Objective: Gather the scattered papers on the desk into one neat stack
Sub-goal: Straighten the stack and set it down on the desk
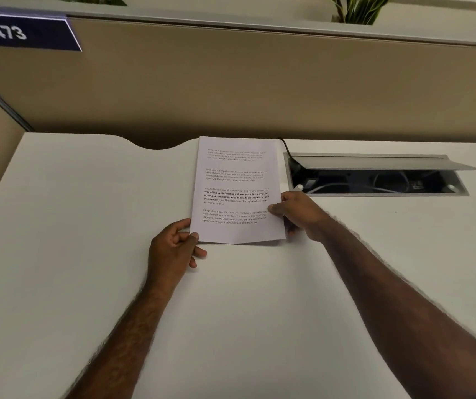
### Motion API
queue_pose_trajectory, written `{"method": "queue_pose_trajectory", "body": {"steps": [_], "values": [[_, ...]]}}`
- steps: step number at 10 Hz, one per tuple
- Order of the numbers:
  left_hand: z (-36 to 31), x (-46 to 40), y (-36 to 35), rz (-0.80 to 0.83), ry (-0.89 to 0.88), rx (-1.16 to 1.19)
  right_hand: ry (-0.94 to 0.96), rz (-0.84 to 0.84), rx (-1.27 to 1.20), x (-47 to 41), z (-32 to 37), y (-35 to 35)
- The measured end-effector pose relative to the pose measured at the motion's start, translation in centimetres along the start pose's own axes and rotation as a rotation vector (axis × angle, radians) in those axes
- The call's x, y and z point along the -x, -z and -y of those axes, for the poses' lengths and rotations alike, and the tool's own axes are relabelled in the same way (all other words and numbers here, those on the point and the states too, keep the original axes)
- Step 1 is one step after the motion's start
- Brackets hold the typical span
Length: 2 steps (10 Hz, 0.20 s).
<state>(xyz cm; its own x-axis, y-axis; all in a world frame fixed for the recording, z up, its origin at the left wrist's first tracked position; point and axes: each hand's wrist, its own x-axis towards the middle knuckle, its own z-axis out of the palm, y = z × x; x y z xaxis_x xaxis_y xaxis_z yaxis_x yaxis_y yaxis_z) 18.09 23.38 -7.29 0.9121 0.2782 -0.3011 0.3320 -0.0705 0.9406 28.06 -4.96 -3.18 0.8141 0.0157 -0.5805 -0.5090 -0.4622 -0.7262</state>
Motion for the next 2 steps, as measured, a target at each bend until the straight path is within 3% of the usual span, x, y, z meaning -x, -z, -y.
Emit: {"method": "queue_pose_trajectory", "body": {"steps": [2], "values": [[-0.3,1.3,1.0,-0.028,0.041,-0.109,-0.009,-0.060,-0.041,2.4,-1.2,0.8]]}}
